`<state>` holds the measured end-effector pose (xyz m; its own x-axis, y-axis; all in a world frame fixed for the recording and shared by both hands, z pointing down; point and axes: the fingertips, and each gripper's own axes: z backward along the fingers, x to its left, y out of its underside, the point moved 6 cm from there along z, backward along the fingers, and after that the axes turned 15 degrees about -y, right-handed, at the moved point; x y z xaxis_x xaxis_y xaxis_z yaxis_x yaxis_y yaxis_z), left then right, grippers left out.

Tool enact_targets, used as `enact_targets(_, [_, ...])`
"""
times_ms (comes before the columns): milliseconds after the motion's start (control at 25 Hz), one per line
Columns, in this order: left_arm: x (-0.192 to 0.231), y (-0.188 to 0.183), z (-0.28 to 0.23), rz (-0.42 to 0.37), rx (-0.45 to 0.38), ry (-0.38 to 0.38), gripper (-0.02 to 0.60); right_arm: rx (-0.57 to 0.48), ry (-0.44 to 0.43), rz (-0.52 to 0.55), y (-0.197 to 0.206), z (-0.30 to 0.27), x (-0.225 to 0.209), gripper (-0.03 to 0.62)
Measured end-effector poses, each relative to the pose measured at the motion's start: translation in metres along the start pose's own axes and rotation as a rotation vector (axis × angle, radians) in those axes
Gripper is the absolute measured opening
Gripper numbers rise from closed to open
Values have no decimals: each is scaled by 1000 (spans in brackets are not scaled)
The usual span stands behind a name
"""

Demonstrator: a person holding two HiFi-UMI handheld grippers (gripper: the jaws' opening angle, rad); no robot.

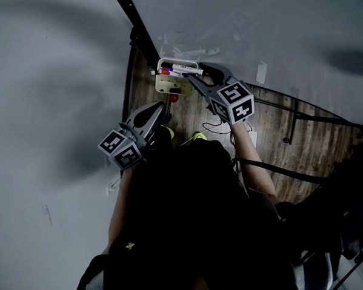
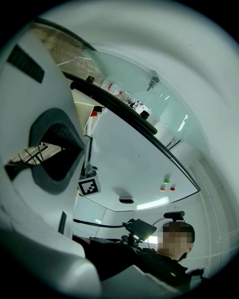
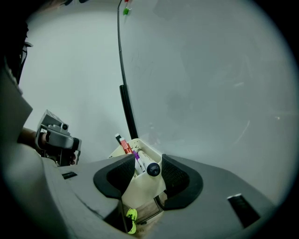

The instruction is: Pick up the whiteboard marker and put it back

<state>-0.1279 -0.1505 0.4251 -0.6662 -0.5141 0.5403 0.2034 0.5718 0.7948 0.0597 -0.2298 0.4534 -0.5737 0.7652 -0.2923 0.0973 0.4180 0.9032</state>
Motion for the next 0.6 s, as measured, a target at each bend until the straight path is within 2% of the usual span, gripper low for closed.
enact_targets(80, [4,3,2,10,-5,-9,3,10,-2,10,2,-3,-2,149])
enact_targets(240, [9,8,4,24,-9,-26,2,23,3,22,5,-6,-8,119])
enact_targets(600, [7,9,2,29,-17,-36,2,19,-31,19,5,-8,-12,98])
